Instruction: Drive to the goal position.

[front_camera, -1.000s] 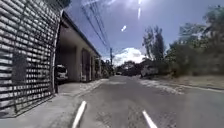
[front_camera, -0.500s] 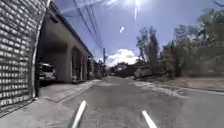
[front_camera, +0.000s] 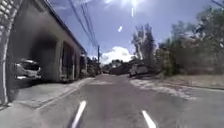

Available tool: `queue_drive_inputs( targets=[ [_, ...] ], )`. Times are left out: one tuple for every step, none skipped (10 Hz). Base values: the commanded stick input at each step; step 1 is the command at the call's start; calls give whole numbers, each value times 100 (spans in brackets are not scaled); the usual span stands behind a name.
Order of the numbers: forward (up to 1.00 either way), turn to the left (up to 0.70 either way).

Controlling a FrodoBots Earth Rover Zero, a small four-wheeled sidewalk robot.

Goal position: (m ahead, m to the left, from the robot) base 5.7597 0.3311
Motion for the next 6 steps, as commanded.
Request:
queue_drive_inputs(
  targets=[
    [100,14],
    [100,23],
    [100,9],
    [100,20],
    [100,16],
    [100,12]
  ],
)
